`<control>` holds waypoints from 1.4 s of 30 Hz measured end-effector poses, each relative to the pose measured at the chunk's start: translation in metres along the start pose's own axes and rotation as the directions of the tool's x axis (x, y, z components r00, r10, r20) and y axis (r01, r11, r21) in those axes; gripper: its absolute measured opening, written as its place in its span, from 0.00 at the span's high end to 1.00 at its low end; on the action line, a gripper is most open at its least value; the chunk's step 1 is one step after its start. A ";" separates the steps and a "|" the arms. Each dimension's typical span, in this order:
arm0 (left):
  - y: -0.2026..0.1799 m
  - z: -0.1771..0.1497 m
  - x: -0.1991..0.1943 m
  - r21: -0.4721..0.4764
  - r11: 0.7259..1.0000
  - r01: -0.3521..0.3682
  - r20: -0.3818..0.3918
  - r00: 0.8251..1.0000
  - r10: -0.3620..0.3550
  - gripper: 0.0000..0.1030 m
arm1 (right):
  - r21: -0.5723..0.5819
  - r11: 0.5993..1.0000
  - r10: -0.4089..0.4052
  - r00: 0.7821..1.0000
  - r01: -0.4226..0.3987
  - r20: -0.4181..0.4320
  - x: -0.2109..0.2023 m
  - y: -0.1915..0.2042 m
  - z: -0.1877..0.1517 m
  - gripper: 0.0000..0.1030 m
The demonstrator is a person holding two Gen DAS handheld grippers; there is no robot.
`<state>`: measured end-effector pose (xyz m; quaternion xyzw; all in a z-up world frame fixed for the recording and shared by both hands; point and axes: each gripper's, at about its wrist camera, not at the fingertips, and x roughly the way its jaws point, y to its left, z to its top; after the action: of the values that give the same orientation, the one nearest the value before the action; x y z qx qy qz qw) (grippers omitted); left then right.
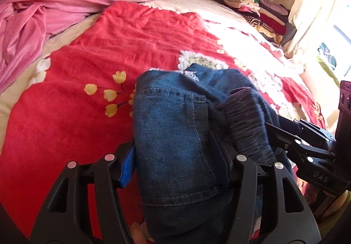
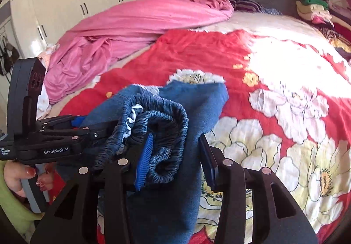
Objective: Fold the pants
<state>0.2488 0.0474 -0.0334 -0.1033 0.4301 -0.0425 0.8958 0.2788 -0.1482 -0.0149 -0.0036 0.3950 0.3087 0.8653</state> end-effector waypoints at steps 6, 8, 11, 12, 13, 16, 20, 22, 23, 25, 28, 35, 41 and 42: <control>0.003 -0.014 -0.013 -0.009 0.999 -0.049 0.018 0.999 0.049 0.34 | 0.140 0.988 -0.054 0.998 0.059 -0.040 0.001 -0.023 -0.018 0.25; 0.000 -0.017 -0.020 -0.002 0.998 -0.070 0.027 0.997 0.070 0.32 | 0.134 0.989 -0.063 0.998 0.065 -0.023 -0.009 -0.021 -0.021 0.23; -0.003 -0.022 -0.032 -0.003 0.997 -0.073 0.041 0.996 0.073 0.29 | 0.103 0.991 -0.083 0.996 0.081 0.015 -0.030 -0.014 -0.024 0.19; -0.003 -0.025 -0.037 -0.008 0.997 -0.073 0.042 0.996 0.073 0.27 | 0.094 0.992 -0.083 0.996 0.080 0.026 -0.036 -0.012 -0.025 0.19; -0.004 -0.026 -0.040 -0.012 0.997 -0.076 0.044 0.996 0.077 0.26 | 0.086 0.993 -0.087 0.995 0.084 0.038 -0.043 -0.010 -0.027 0.14; -0.006 -0.032 -0.051 -0.021 0.997 -0.078 0.053 0.995 0.079 0.23 | 0.061 0.994 -0.092 0.993 0.087 0.077 -0.062 -0.003 -0.031 0.10; -0.011 -0.038 -0.063 -0.017 0.997 -0.072 0.074 0.995 0.073 0.17 | 0.037 0.995 -0.093 0.988 0.089 0.124 -0.084 0.006 -0.034 0.09; -0.015 -0.040 -0.070 -0.007 0.997 -0.072 0.085 0.994 0.073 0.15 | 0.030 0.996 -0.092 0.985 0.089 0.146 -0.093 0.009 -0.034 0.08; -0.017 -0.041 -0.073 -0.003 0.997 -0.071 0.091 0.993 0.071 0.13 | 0.025 0.996 -0.093 0.983 0.090 0.158 -0.097 0.011 -0.033 0.08; -0.019 -0.042 -0.080 0.003 0.998 -0.069 0.104 0.992 0.068 0.10 | 0.015 0.995 -0.098 0.979 0.097 0.179 -0.105 0.015 -0.033 0.06; -0.023 -0.044 -0.090 0.013 0.997 -0.081 0.134 0.988 0.079 0.10 | -0.006 0.993 -0.111 0.971 0.115 0.211 -0.114 0.021 -0.031 0.05; -0.026 -0.048 -0.113 0.002 0.997 -0.079 0.189 0.979 0.077 0.09 | -0.021 0.989 -0.135 0.958 0.145 0.254 -0.130 0.028 -0.033 0.05; -0.028 -0.055 -0.128 -0.009 0.997 -0.079 0.217 0.973 0.079 0.09 | -0.022 0.987 -0.146 0.945 0.159 0.294 -0.146 0.034 -0.039 0.05; -0.029 -0.057 -0.130 -0.011 0.997 -0.079 0.221 0.972 0.079 0.09 | -0.021 0.987 -0.144 0.943 0.157 0.302 -0.149 0.035 -0.040 0.05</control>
<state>0.1234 0.0326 0.0375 -0.0910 0.3317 0.0053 0.9390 0.1582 -0.2092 0.0683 -0.0064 0.2510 0.2476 0.9358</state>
